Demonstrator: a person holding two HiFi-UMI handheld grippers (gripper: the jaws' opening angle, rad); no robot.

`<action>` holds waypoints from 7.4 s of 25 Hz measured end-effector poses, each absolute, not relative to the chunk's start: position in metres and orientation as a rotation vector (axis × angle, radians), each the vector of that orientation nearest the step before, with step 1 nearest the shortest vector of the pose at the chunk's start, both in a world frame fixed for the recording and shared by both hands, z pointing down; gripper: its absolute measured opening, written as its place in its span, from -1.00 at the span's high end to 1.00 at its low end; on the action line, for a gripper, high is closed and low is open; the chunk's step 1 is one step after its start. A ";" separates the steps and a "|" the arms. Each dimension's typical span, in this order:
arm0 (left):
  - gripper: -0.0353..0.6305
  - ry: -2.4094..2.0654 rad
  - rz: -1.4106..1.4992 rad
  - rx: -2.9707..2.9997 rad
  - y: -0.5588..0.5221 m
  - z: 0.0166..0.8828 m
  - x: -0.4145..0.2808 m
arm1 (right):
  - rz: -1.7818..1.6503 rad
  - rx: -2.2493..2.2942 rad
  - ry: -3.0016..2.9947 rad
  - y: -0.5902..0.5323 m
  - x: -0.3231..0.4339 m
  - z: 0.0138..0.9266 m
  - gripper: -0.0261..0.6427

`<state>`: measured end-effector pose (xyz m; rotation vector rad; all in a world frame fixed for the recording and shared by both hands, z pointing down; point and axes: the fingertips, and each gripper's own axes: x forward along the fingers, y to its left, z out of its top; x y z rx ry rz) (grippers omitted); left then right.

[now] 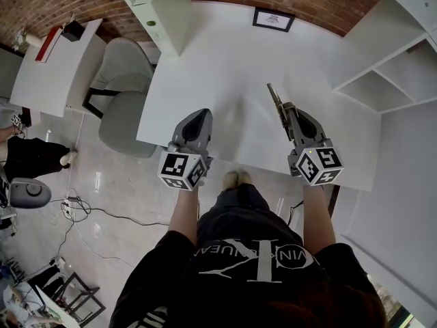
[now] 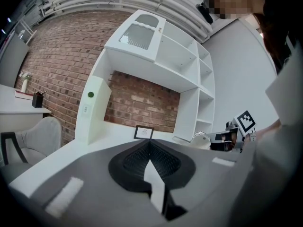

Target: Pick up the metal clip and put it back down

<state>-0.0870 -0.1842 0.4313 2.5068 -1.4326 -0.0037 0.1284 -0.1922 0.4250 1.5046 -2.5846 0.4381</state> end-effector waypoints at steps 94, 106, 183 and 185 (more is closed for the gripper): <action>0.86 -1.381 0.058 2.379 -0.172 0.505 -0.079 | -0.312 0.991 -2.107 -0.181 0.084 0.553 0.88; 0.86 -1.377 0.061 2.381 -0.173 0.506 -0.078 | -0.306 0.932 -2.120 -0.183 0.085 0.554 0.88; 0.86 -1.447 0.008 2.531 -0.190 0.429 -0.076 | 0.204 1.391 -2.523 -0.192 0.122 0.430 0.88; 0.86 -1.450 0.007 2.540 -0.190 0.426 -0.076 | 0.202 1.403 -2.526 -0.192 0.124 0.426 0.88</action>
